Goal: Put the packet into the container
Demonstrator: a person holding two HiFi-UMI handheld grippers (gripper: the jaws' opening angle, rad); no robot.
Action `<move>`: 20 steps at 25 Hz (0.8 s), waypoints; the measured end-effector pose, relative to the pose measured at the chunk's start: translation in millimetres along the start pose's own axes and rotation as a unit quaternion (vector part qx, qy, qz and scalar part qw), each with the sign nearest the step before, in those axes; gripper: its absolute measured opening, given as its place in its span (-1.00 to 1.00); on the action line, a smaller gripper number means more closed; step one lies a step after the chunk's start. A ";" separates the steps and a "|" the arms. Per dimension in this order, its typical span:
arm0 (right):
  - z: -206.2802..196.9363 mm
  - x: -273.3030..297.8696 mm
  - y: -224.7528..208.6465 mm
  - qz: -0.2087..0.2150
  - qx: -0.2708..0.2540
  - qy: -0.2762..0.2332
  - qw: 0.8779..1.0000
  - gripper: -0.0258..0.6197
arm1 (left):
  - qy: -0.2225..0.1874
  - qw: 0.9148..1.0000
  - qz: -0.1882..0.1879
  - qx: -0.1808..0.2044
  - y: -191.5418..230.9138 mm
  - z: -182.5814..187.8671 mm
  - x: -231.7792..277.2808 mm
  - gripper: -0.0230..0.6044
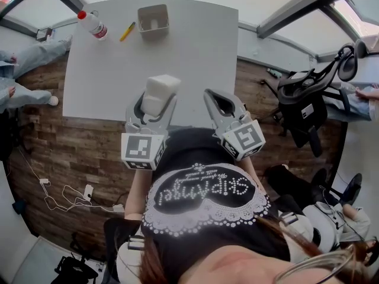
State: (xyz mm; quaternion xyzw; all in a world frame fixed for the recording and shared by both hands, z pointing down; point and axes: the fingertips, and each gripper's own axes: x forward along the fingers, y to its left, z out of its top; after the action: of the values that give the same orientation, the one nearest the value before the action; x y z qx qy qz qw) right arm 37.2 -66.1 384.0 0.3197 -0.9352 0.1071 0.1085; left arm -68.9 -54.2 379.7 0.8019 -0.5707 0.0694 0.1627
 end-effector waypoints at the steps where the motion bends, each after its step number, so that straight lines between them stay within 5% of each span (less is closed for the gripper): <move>1: -0.3 0.0 0.1 0.000 0.000 0.000 1.000 -0.93 | 0.000 1.000 0.000 0.000 0.2 0.0 -0.1 -0.02; 20: 2.0 4.6 2.7 0.001 0.000 0.002 1.000 -0.93 | -0.003 1.000 0.004 0.000 8.9 4.4 0.0 -0.02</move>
State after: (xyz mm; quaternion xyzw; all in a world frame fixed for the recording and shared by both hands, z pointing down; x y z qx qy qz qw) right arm 31.7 -67.2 383.0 0.3188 -0.9352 0.1080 0.1104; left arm -77.6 -58.3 377.2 0.7997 -0.5745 0.0675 0.1609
